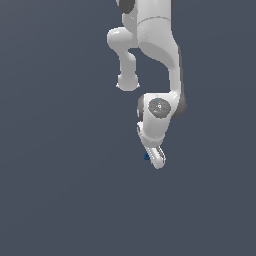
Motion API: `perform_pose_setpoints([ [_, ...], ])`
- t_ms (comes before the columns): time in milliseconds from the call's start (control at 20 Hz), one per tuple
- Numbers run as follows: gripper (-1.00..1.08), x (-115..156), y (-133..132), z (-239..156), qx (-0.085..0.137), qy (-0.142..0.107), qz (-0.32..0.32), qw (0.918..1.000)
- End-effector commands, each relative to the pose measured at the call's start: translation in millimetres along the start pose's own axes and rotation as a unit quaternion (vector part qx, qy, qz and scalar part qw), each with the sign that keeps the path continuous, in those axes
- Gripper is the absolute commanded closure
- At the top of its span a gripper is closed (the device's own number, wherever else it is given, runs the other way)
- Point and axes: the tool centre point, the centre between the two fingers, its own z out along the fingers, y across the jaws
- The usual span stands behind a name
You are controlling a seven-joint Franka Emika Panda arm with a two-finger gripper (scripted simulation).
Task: Pick up the object and move it to a goal position.
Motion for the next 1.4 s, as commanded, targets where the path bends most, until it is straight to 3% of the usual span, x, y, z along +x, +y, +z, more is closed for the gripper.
perform_pose_setpoints([
  [0, -0.92, 0.0, -0.1, 9.3, 0.000, 0.000, 0.000, 1.0000],
  [200, -0.92, 0.0, -1.3, 13.1, 0.000, 0.000, 0.000, 1.0000],
  [250, 1.08, 0.0, -1.3, 13.1, 0.000, 0.000, 0.000, 1.0000],
  [900, 1.08, 0.4, -0.9, 10.5, 0.000, 0.000, 0.000, 1.0000],
  [1350, 1.08, 5.6, 3.7, -28.8, 0.000, 0.000, 0.001, 1.0000],
])
